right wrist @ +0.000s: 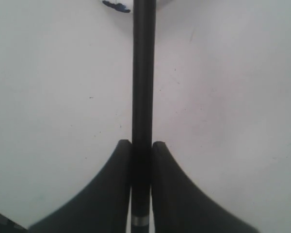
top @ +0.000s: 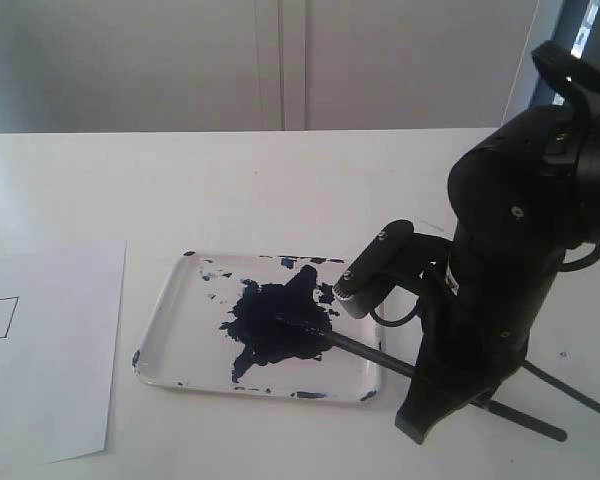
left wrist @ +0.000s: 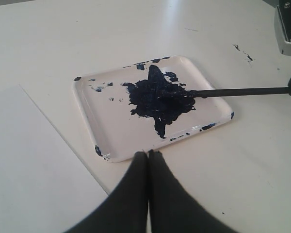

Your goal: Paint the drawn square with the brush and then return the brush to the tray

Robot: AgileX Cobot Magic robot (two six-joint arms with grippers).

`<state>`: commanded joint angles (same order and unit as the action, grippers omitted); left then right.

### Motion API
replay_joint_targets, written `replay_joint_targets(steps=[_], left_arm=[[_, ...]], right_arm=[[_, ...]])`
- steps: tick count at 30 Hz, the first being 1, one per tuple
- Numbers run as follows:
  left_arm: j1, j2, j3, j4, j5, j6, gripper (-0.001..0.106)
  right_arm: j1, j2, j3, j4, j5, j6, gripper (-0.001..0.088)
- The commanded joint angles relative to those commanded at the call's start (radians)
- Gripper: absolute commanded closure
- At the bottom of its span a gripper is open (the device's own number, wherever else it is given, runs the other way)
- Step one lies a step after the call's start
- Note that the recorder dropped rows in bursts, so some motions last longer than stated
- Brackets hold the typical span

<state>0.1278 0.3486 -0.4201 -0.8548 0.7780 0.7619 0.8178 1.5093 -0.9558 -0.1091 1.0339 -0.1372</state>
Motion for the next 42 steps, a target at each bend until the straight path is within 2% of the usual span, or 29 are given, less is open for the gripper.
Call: replay_joint_targets(steps=[21, 42], left_arm=[[0.0, 0.0, 0.0, 0.0, 0.0, 0.0, 0.105], [0.0, 0.0, 0.0, 0.0, 0.0, 0.0, 0.105]], right_arm=[[0.0, 0.0, 0.0, 0.004, 0.059, 0.002, 0.0868], [0.0, 0.0, -0.027, 0.115, 0.08, -0.062, 0.0868]])
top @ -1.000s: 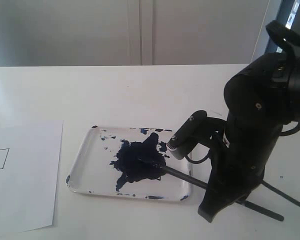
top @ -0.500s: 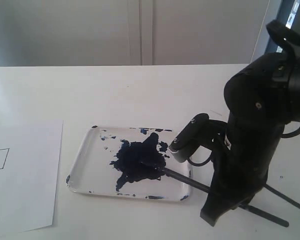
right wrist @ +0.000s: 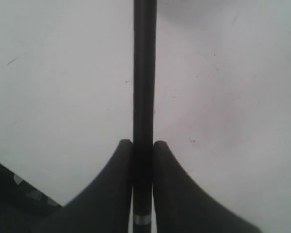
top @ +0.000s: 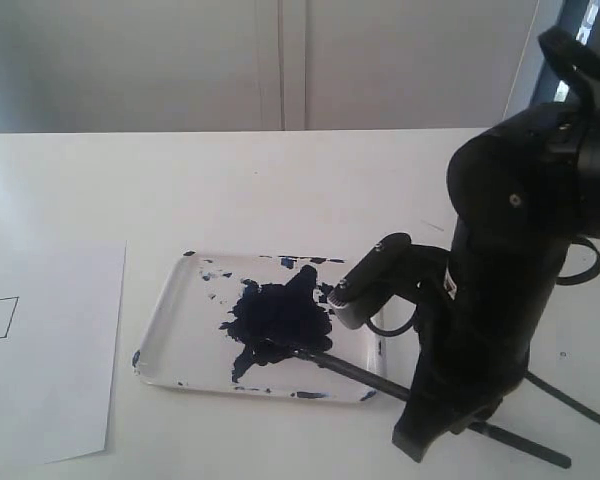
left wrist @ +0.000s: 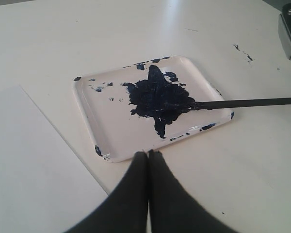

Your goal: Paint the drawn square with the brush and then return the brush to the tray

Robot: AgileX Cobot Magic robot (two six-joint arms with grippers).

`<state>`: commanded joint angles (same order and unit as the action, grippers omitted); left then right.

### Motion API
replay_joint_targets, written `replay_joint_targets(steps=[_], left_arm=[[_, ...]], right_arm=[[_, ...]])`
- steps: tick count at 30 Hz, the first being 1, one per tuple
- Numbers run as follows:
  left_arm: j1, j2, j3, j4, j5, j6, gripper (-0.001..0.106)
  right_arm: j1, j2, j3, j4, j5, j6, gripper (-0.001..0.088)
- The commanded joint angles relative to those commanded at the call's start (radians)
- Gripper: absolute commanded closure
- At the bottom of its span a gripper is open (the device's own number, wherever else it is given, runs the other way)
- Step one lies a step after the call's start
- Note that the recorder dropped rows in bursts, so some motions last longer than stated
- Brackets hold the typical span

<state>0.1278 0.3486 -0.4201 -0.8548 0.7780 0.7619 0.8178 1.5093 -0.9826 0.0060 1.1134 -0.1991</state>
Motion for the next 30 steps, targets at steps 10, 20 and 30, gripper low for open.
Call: replay_joint_targets(steps=[10, 20, 30], left_arm=[[0.0, 0.0, 0.0, 0.0, 0.0, 0.0, 0.105], [0.0, 0.0, 0.0, 0.0, 0.0, 0.0, 0.105], [0.0, 0.0, 0.0, 0.0, 0.0, 0.0, 0.105]], right_arm=[[0.0, 0.006, -0.055, -0.066, -0.056, 0.0, 0.0868], [0.0, 0.067, -0.063, -0.153, -0.061, 0.026, 0.0868], [0.0, 0.067, -0.063, -0.183, 0.051, 0.046, 0.0868]])
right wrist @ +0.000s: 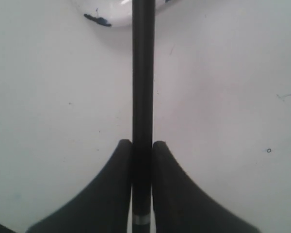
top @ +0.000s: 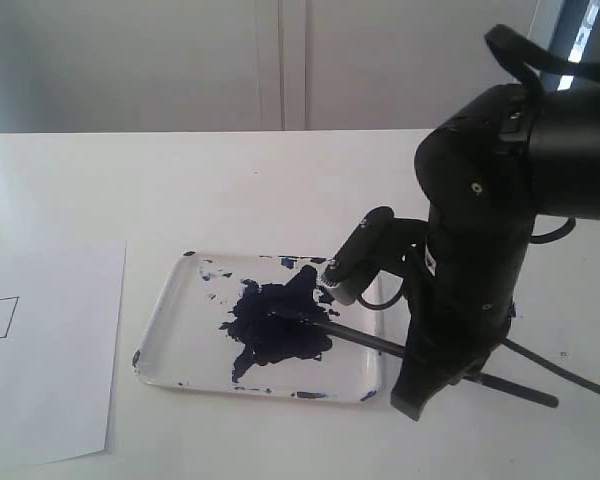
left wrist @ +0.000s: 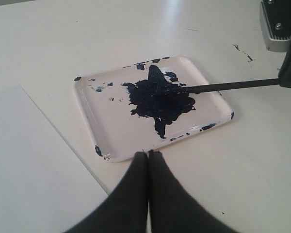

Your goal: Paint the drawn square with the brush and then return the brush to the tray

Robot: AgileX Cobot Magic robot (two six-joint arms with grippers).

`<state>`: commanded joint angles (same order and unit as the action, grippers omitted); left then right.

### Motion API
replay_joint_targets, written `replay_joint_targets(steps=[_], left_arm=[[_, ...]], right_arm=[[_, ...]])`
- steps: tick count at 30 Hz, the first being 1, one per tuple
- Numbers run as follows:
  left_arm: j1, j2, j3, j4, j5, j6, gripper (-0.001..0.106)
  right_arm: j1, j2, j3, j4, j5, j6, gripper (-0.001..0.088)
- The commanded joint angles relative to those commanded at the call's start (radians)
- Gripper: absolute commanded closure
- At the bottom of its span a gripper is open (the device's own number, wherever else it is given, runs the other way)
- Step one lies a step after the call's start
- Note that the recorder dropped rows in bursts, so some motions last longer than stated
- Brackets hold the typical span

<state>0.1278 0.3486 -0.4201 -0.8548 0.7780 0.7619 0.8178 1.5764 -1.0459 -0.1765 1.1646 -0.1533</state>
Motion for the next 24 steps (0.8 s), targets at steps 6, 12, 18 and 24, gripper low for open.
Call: replay_joint_targets(steps=[6, 12, 18, 24], left_arm=[[0.0, 0.0, 0.0, 0.0, 0.0, 0.0, 0.105], [0.0, 0.0, 0.0, 0.0, 0.0, 0.0, 0.105], [0.0, 0.0, 0.0, 0.0, 0.0, 0.0, 0.105], [0.0, 0.0, 0.0, 0.0, 0.0, 0.0, 0.105]], right_arm=[[0.0, -0.028, 0.0, 0.031, 0.018, 0.002, 0.0868], [0.001, -0.051, 0.0, 0.127, 0.027, -0.024, 0.0868], [0.001, -0.051, 0.0, 0.132, -0.06, -0.027, 0.0868], [0.001, -0.051, 0.0, 0.132, -0.142, -0.027, 0.0868]])
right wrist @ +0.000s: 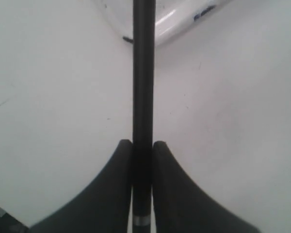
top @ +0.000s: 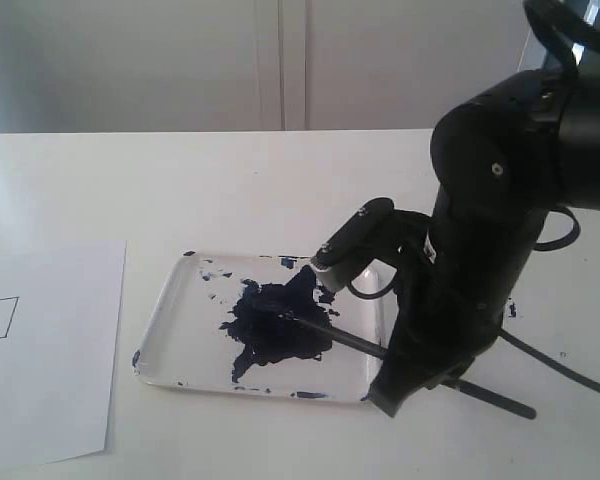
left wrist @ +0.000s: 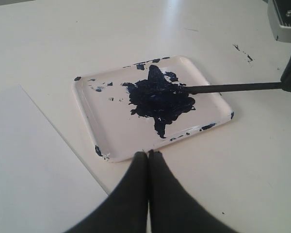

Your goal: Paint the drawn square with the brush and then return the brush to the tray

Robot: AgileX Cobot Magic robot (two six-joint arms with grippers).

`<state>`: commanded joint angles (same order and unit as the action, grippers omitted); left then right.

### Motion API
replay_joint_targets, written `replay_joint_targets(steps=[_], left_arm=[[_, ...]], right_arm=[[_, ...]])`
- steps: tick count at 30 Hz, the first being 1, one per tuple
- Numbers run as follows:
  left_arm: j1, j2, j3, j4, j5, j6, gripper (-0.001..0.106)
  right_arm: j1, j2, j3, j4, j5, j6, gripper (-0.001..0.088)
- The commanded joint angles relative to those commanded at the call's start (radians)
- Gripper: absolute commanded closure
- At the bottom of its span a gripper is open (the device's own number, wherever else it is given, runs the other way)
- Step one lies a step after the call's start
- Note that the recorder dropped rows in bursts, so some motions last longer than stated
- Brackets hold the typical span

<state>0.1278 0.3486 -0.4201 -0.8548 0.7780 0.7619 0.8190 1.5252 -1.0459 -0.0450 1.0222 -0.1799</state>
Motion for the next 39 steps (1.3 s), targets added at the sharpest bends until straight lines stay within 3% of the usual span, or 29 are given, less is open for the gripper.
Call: replay_joint_targets(steps=[35, 39], left_arm=[[0.0, 0.0, 0.0, 0.0, 0.0, 0.0, 0.105], [0.0, 0.0, 0.0, 0.0, -0.049, 0.0, 0.105]], right_arm=[[0.0, 0.0, 0.0, 0.025, -0.009, 0.0, 0.0868], [0.0, 0.0, 0.0, 0.025, -0.009, 0.0, 0.0868]])
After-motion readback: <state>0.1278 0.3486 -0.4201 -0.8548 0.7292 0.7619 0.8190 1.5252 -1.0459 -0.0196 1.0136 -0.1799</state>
